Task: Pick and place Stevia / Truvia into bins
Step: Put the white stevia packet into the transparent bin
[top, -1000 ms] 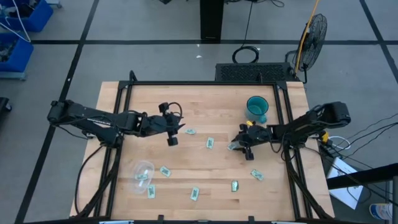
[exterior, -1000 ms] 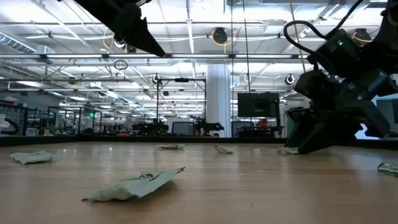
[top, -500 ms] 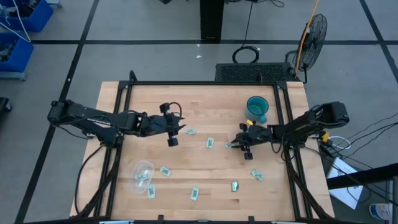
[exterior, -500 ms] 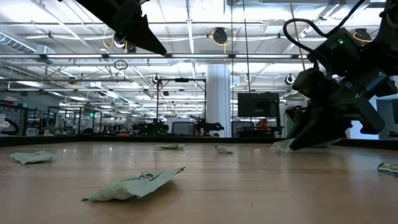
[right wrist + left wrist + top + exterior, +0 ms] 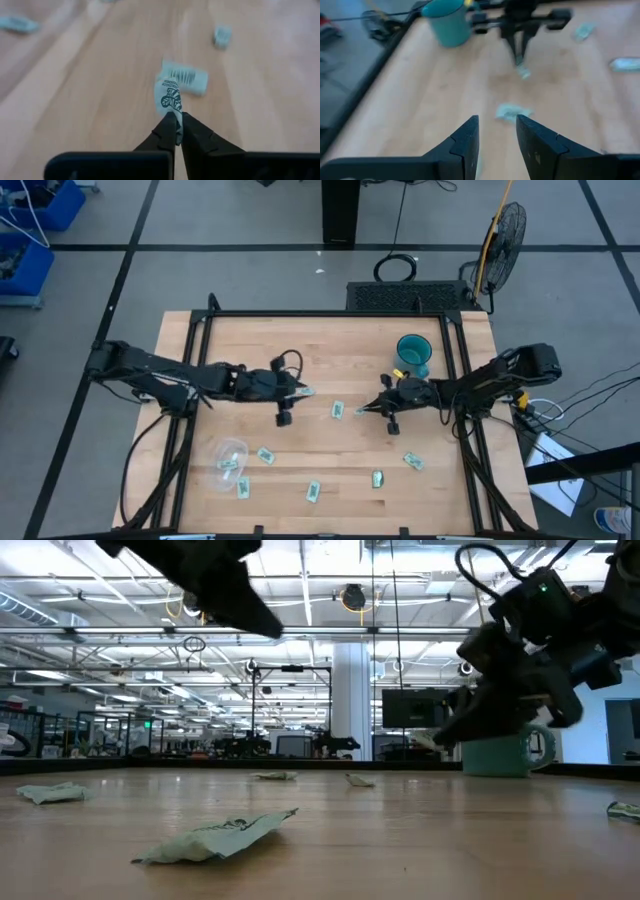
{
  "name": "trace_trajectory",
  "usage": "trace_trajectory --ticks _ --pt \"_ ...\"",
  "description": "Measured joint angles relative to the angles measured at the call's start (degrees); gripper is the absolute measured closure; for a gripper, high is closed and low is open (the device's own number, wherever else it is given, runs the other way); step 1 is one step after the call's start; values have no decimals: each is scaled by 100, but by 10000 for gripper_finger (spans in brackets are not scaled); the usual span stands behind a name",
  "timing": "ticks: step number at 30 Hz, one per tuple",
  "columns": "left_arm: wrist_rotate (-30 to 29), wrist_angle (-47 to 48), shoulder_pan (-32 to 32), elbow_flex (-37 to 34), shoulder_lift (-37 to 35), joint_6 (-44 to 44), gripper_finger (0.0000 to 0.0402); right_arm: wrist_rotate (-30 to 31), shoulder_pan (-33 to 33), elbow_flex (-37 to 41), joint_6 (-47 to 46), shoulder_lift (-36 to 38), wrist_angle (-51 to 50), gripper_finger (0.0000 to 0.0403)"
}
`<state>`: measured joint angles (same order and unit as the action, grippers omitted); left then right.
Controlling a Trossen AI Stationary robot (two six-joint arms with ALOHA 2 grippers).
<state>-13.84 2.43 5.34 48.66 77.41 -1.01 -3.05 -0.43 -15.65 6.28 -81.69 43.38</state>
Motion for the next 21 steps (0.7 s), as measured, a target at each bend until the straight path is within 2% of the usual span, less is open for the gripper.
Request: trace_trajectory --ticks 5,9,14,21 --pt "98 -1660 -9 13 903 -925 266 0 0 -407 356 0 102 388" --pt "96 -2417 -1 8 1368 -250 266 0 0 -630 445 2 98 388" --pt "265 -2815 9 4 1763 222 266 0 0 -782 459 2 98 389" --pt "367 -3222 -13 4 1956 -351 266 12 0 -823 777 2 454 389"
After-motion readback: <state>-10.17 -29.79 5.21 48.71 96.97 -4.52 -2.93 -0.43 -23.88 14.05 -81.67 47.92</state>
